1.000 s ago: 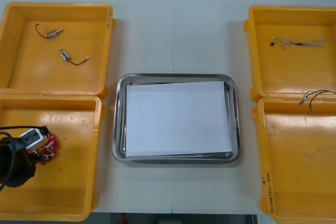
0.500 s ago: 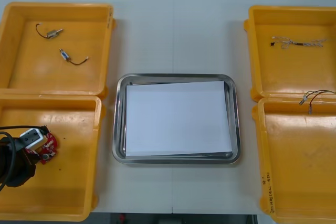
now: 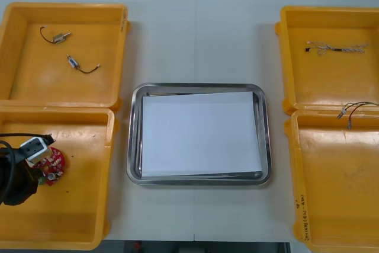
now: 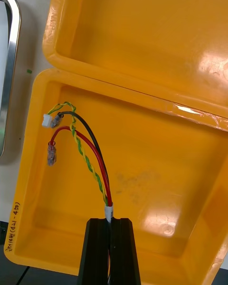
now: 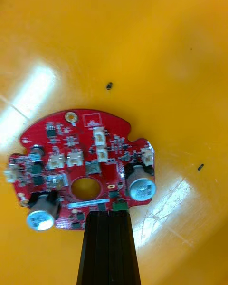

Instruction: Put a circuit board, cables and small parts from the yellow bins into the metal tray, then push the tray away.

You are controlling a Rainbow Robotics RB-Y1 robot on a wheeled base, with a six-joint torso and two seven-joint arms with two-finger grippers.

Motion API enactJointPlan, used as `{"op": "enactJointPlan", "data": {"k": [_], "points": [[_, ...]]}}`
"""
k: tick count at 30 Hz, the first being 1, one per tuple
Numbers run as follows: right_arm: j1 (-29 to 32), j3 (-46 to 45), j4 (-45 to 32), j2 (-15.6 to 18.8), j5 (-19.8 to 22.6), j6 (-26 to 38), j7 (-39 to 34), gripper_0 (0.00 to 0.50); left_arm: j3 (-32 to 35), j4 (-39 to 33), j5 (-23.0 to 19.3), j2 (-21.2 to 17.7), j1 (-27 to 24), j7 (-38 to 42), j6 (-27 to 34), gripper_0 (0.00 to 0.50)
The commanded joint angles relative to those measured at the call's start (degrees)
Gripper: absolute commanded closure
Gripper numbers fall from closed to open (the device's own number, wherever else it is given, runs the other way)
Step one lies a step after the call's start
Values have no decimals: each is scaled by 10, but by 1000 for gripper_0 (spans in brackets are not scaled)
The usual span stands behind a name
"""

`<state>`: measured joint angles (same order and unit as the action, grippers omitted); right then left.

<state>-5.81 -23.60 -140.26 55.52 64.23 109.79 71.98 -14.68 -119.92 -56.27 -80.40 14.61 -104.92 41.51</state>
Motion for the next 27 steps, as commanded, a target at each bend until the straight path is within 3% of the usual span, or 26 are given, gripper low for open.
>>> {"op": "enactJointPlan", "data": {"k": [1,10,17,27], "points": [[-11,5,-1,23,-1,2,-10,500,64,-37,-14,-2,42,-48,33,500],[-13,5,-2,22,-1,2,-10,500,144,-71,-29,2,88,-48,74,500],[-11,5,-2,22,0,2,-10,500,224,-109,-43,30,125,-47,132,500],[-11,5,-2,22,0,2,-11,500,239,-116,-53,46,128,-48,147,500]]}}
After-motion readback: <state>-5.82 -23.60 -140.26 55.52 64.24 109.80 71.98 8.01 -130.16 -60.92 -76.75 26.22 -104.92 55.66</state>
